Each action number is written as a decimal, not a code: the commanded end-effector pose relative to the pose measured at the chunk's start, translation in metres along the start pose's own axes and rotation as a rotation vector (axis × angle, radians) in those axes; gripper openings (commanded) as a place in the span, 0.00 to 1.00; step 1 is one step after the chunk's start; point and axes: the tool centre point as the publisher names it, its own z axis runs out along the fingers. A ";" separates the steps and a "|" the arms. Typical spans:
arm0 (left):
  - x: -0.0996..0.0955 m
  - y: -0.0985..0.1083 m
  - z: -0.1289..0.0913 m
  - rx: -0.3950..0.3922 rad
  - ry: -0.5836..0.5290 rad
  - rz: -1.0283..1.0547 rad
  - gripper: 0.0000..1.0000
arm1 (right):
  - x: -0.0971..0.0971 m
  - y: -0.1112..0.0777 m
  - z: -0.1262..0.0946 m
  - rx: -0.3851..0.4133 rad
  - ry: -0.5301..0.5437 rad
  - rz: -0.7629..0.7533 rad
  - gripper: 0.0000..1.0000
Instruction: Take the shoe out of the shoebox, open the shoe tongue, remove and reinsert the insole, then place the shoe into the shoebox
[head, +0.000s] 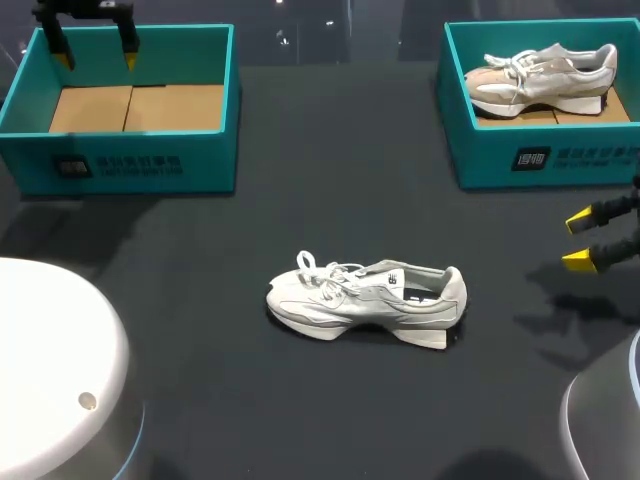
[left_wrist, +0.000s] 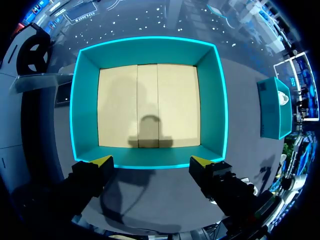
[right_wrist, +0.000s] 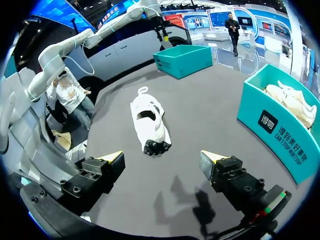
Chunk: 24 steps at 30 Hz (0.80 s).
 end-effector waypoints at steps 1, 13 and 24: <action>0.000 0.000 0.000 -0.001 0.000 0.000 1.00 | -0.003 -0.015 0.013 -0.056 -0.026 -0.027 1.00; 0.000 0.000 0.000 -0.001 0.000 0.000 1.00 | -0.005 -0.028 0.026 -0.055 -0.068 -0.172 1.00; 0.000 0.000 0.000 -0.001 0.000 0.000 1.00 | -0.009 -0.042 0.036 -0.080 -0.092 -0.166 1.00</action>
